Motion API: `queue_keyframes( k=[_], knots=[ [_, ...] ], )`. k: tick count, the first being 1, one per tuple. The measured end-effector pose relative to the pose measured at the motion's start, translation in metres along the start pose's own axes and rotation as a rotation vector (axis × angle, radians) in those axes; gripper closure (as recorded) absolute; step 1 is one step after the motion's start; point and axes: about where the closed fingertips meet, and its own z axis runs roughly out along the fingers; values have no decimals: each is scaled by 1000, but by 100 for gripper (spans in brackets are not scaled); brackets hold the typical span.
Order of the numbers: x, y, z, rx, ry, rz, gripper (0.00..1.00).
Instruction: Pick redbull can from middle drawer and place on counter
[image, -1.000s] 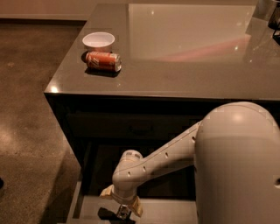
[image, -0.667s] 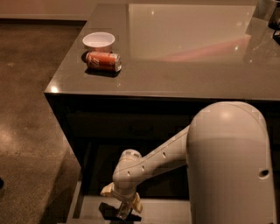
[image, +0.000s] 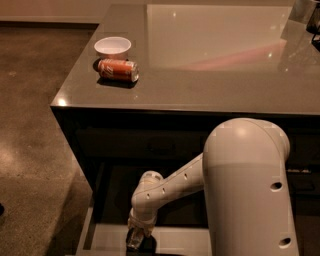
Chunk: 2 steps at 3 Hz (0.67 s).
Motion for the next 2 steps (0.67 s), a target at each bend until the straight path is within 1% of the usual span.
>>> queue_keyframes(
  k=[1, 2],
  knots=[
    [5, -4, -11, 24, 9, 1, 60],
    [11, -11, -43, 102, 12, 15, 61]
  ],
)
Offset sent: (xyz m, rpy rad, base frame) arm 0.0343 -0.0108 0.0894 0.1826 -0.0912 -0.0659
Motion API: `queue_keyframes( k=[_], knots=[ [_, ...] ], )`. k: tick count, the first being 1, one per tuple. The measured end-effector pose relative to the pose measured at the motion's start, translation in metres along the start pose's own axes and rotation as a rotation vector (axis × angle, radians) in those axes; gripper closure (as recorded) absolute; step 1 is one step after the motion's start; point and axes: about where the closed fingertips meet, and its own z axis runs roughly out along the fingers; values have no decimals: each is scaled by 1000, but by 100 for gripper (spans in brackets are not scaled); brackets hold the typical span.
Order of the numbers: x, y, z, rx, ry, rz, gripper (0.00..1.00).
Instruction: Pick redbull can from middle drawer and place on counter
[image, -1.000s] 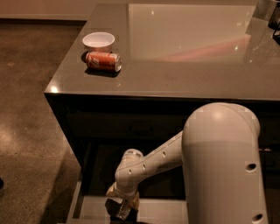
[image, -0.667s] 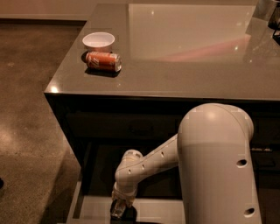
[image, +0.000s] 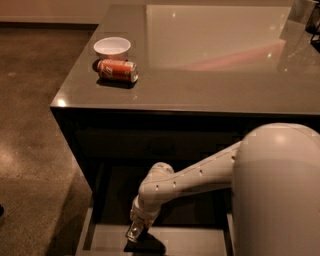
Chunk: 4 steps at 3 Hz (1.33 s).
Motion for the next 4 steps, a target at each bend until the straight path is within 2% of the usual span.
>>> queue_keyframes(
  k=[1, 2, 4],
  knots=[
    [8, -6, -57, 123, 9, 18, 61],
    [14, -18, -147, 303, -2, 61, 60],
    [38, 11, -262, 529, 15, 43, 59]
  ],
)
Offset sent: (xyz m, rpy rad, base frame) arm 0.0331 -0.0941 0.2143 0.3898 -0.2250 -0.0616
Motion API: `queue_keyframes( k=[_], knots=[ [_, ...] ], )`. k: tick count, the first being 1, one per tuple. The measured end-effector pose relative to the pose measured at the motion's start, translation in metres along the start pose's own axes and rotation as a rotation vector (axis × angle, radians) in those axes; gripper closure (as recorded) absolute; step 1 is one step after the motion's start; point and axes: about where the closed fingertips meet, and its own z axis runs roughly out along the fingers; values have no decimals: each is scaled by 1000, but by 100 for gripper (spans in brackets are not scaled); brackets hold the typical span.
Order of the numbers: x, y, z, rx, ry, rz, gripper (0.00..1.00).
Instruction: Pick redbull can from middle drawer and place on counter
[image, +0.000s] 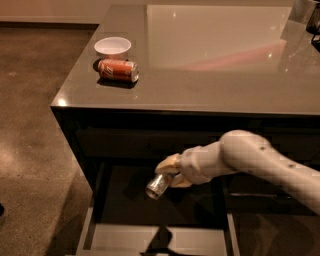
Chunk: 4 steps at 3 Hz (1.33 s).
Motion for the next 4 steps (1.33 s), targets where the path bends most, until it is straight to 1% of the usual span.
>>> queue_keyframes(
  k=[1, 2, 3, 4],
  knots=[
    [20, -16, -75, 117, 30, -91, 63],
    [33, -33, -116, 169, 46, -145, 63],
    [42, -57, -167, 201, 89, -191, 68],
    [57, -75, -205, 217, 111, -196, 69]
  ],
)
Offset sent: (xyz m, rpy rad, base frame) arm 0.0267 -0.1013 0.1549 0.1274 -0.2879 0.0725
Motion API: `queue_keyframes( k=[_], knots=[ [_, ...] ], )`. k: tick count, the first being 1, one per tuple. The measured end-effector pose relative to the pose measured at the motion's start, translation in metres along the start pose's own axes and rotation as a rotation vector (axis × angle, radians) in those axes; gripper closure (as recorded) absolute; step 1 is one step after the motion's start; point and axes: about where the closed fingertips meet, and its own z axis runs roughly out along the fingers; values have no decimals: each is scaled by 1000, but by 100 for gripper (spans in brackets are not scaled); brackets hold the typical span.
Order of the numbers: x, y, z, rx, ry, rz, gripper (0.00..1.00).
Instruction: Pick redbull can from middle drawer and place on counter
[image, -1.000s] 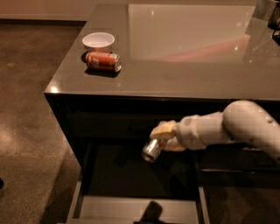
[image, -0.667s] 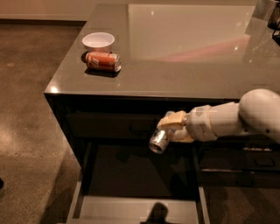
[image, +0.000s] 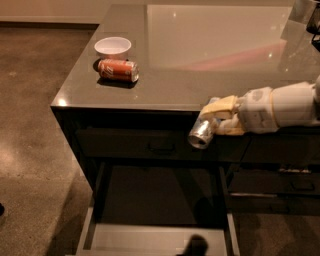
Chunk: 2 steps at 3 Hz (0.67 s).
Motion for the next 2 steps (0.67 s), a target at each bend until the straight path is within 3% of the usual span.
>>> queue_keyframes(
  k=[1, 2],
  knots=[
    [52, -27, -13, -51, 45, 39, 69],
    [98, -52, -2, -93, 71, 125, 69]
  ],
)
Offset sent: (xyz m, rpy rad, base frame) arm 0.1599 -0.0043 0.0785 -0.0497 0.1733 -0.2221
